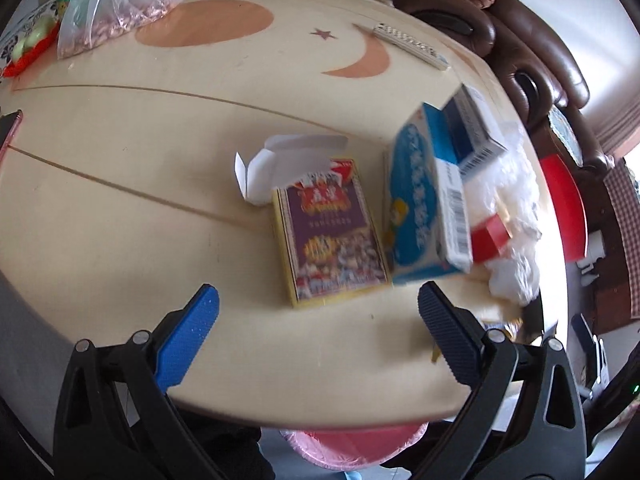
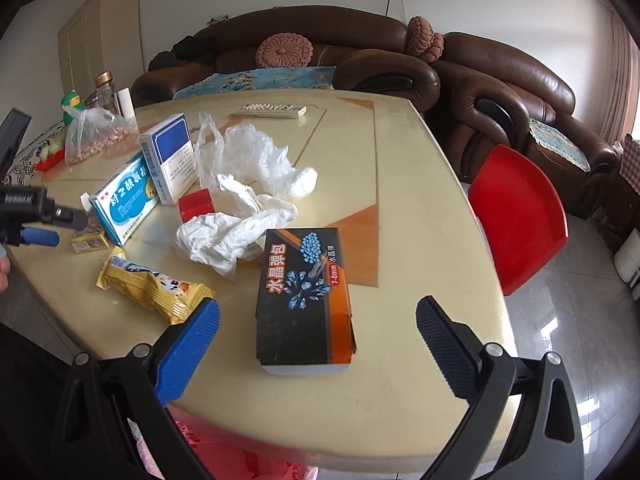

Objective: Collect trash
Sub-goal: 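Move left gripper to the playing-card box while right gripper moves to the black-orange box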

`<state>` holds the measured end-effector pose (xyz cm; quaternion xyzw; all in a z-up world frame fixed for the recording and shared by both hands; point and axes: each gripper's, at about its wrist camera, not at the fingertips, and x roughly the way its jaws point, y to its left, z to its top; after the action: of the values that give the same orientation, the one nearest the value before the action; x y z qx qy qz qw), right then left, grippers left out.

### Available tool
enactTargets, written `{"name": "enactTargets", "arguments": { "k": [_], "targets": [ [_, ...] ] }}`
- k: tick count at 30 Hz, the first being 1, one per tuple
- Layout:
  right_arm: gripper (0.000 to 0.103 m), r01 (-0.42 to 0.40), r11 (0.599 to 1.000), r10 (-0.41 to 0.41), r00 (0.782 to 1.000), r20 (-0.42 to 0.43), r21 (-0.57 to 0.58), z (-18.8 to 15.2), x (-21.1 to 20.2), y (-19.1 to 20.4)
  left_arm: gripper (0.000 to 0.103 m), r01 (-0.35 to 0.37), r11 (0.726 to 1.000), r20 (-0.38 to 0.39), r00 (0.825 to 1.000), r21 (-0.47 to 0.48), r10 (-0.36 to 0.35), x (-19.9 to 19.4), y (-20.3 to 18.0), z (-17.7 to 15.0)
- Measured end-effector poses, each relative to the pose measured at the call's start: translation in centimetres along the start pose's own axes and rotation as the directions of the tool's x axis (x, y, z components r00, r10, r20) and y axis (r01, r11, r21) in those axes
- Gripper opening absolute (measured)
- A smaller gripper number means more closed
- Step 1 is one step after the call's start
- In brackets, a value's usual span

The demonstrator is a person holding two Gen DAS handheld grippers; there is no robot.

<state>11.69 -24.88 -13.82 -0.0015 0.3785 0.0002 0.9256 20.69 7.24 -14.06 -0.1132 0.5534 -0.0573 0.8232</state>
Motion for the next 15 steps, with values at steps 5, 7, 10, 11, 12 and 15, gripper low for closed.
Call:
{"name": "enactTargets", "arguments": {
  "k": [5, 7, 10, 11, 12, 15],
  "targets": [
    [0.096, -0.002, 1.0, 0.001, 1.0, -0.019, -0.013, -0.4, 1.4, 0.0, 0.097, -0.017, 0.999, -0.034, 0.999, -0.047, 0.016, 1.7, 0.4, 1.1],
    [0.096, -0.006, 1.0, 0.006, 1.0, -0.029, -0.011, -0.4, 1.9, 0.0, 0.097, -0.032, 0.998, -0.025, 0.999, -0.058, 0.031, 2.0, 0.3, 1.9],
    [0.096, -0.01, 1.0, 0.01, 0.999, -0.039, -0.003, -0.4, 2.4, -0.1, 0.097, -0.031, 0.993, -0.013, 0.999, -0.116, 0.029, 2.1, 0.9, 2.7],
    [0.096, -0.012, 1.0, 0.012, 0.999, -0.038, 0.0, -0.5, 2.5, -0.2, 0.097, -0.024, 0.991, -0.007, 1.0, -0.132, 0.023, 2.2, 1.1, 2.9],
    [0.096, -0.014, 1.0, 0.014, 0.999, -0.038, 0.002, -0.5, 2.6, -0.2, 0.097, -0.028, 0.99, -0.008, 1.0, -0.135, 0.027, 2.3, 1.1, 3.1],
    [0.096, -0.016, 1.0, 0.017, 0.999, -0.037, 0.013, -0.5, 2.9, -0.3, 0.097, -0.08, 0.99, -0.026, 0.997, -0.116, 0.077, 2.9, 0.7, 3.7]
  ]
}}
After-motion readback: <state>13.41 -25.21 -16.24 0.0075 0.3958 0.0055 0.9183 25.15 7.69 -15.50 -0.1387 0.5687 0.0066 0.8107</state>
